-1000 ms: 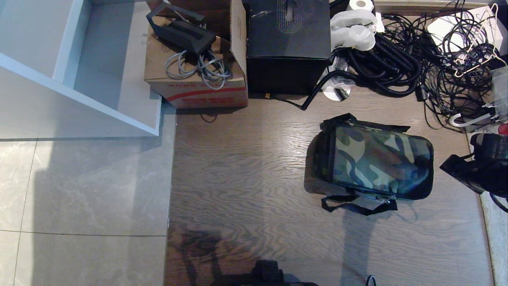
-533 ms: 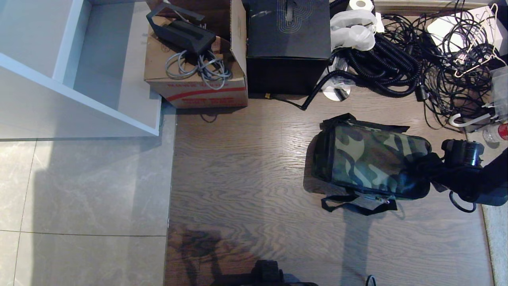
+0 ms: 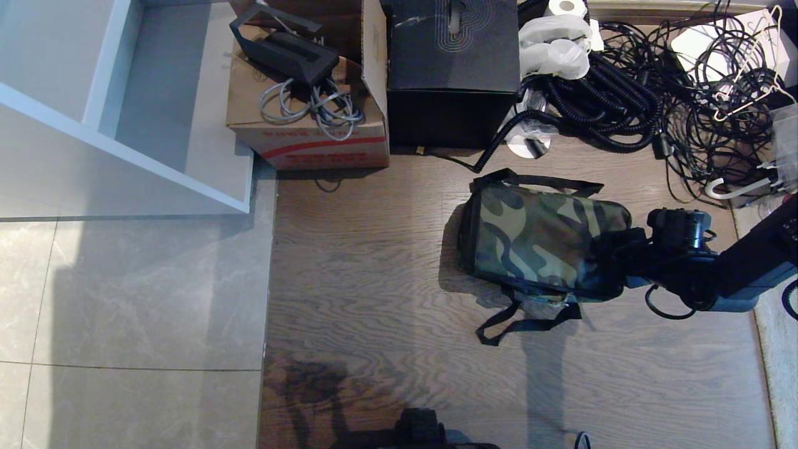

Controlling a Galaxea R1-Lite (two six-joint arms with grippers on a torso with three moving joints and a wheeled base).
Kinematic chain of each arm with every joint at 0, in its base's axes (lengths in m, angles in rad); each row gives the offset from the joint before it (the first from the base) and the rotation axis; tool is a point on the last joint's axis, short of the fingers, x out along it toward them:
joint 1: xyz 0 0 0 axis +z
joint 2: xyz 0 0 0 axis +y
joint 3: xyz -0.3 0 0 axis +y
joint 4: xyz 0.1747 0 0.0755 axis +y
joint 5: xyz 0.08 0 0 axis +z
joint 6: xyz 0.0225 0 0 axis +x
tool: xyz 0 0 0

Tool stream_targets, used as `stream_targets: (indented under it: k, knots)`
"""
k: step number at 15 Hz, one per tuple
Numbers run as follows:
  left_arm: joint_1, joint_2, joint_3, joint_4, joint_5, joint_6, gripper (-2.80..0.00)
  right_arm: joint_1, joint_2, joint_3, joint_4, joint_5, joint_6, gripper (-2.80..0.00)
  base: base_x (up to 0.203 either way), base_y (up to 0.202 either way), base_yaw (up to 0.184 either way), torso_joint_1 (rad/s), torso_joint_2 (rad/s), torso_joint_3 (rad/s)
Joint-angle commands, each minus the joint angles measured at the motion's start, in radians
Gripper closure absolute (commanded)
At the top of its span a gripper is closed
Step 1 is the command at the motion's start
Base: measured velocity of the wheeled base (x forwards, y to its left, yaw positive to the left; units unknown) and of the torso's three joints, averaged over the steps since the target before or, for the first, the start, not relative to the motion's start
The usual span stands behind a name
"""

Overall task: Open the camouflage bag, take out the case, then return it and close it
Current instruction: Open the top of the storage box

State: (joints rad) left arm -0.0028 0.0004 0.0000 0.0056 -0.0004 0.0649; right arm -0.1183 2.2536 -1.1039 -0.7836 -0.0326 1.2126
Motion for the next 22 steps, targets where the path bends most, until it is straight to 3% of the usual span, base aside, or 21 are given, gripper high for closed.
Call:
stream_targets:
  k: [1, 4, 8, 9, 13, 14, 17, 22]
  knots:
    - [0.0, 0.0, 0.0, 0.001, 0.0, 0.0, 0.0, 0.072, -0.064, 0.033, 0.001, 0.001, 0.014, 0.0, 0.0, 0.0, 0.0, 0.0, 0.0, 0.0]
    - [0.0, 0.0, 0.0, 0.001, 0.0, 0.001, 0.0, 0.192, -0.086, 0.082, 0.004, 0.002, 0.082, 0.0, 0.0, 0.0, 0.0, 0.0, 0.0, 0.0]
    - [0.0, 0.0, 0.0, 0.001, 0.0, 0.0, 0.0, 0.225, -0.092, 0.097, 0.024, 0.003, 0.142, 0.0, 0.0, 0.0, 0.0, 0.0, 0.0, 0.0]
    - [0.0, 0.0, 0.0, 0.001, 0.0, 0.001, 0.0, 0.222, -0.093, 0.086, 0.051, -0.012, 0.097, 0.0, 0.0, 0.0, 0.0, 0.0, 0.0, 0.0]
    - [-0.002, 0.0, 0.0, 0.001, 0.0, 0.001, 0.0, 0.188, -0.198, 0.114, 0.098, -0.068, -0.276, 0.0, 0.0, 0.0, 0.0, 0.0, 0.0, 0.0]
    - [0.0, 0.0, 0.0, 0.001, 0.0, 0.001, 0.0, 0.187, -0.241, 0.139, 0.112, -0.064, -0.317, 0.0, 0.0, 0.0, 0.0, 0.0, 0.0, 0.0]
    - [0.0, 0.0, 0.0, 0.001, 0.0, 0.001, 0.0, 0.221, -0.353, 0.188, 0.247, 0.002, -0.358, 0.0, 0.0, 0.0, 0.0, 0.0, 0.0, 0.0]
    - [0.0, 0.0, 0.0, 0.001, 0.0, 0.001, 0.0, 0.46, -0.388, 0.41, 0.263, 0.061, -0.402, 0.0, 0.0, 0.0, 0.0, 0.0, 0.0, 0.0]
